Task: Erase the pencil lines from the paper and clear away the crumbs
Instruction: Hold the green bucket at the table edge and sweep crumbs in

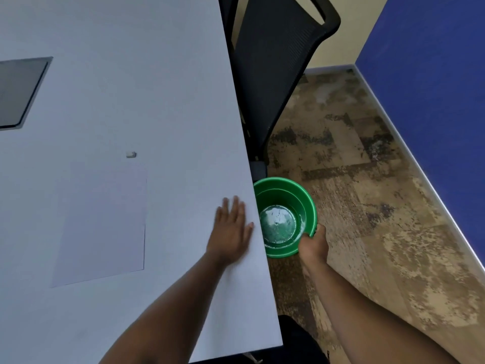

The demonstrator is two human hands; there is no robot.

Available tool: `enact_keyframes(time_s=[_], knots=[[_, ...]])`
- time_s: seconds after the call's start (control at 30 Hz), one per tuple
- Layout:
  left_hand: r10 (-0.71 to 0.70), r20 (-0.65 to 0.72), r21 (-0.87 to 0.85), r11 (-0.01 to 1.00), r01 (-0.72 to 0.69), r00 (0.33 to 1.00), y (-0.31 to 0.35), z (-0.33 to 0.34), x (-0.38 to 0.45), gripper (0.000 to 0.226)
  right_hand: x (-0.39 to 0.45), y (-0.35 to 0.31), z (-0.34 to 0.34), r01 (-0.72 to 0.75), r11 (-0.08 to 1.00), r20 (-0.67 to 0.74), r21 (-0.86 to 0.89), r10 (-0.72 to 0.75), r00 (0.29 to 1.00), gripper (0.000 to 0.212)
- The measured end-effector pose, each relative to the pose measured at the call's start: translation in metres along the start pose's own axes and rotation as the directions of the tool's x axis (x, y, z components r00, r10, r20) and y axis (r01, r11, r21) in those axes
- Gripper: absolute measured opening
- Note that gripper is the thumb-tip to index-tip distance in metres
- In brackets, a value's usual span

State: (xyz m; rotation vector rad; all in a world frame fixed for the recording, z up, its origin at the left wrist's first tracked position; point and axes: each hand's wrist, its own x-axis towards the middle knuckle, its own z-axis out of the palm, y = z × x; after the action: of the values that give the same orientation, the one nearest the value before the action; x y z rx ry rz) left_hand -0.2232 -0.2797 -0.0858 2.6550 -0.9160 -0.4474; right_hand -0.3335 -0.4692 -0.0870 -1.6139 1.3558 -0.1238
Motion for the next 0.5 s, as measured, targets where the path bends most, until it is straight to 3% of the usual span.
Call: enact_keyframes(time_s=[0.1,0.17,0.27,0.37,0.43,0.5], knots=[[0.152,0.011,-0.077,0.986,-0.151,0.988,0.023,0.002,-0.003,0.074,-0.005,0.0,-0.001,0.002,1.0,-0.025,-0.017,-0.003,1.0,0.028],[0.15,-0.05,-0.068,0.986,-0.154,0.987,0.027,0.004,-0.004,0.075,-0.008,0.001,-0.002,-0.004,1.0,-0.034,-0.009,0.003,0.999,0.03],[-0.078,-0.143,-0.011,0.997,0.077,0.987,0.016,0.004,-0.008,0.081,-0.01,0.002,-0.002,-0.013,1.0,-0.04,0.004,0.014,0.999,0.033],[-0.41,-0.136,-0.062,0.912,0.405,0.902,0.0,0.004,-0.014,0.09,-0.012,0.004,-0.001,-0.026,1.0,-0.047,0.01,0.027,0.999,0.028],[-0.466,-0.121,-0.053,0.885,0.463,0.876,-0.002,0.006,-0.017,0.089,-0.015,0.006,0.0,-0.032,0.999,-0.044,0.017,0.032,0.998,0.026],[-0.438,-0.096,-0.039,0.899,0.437,0.894,0.005,0.007,-0.017,0.09,-0.017,0.007,0.0,-0.035,0.999,-0.04,0.021,0.036,0.999,0.026]])
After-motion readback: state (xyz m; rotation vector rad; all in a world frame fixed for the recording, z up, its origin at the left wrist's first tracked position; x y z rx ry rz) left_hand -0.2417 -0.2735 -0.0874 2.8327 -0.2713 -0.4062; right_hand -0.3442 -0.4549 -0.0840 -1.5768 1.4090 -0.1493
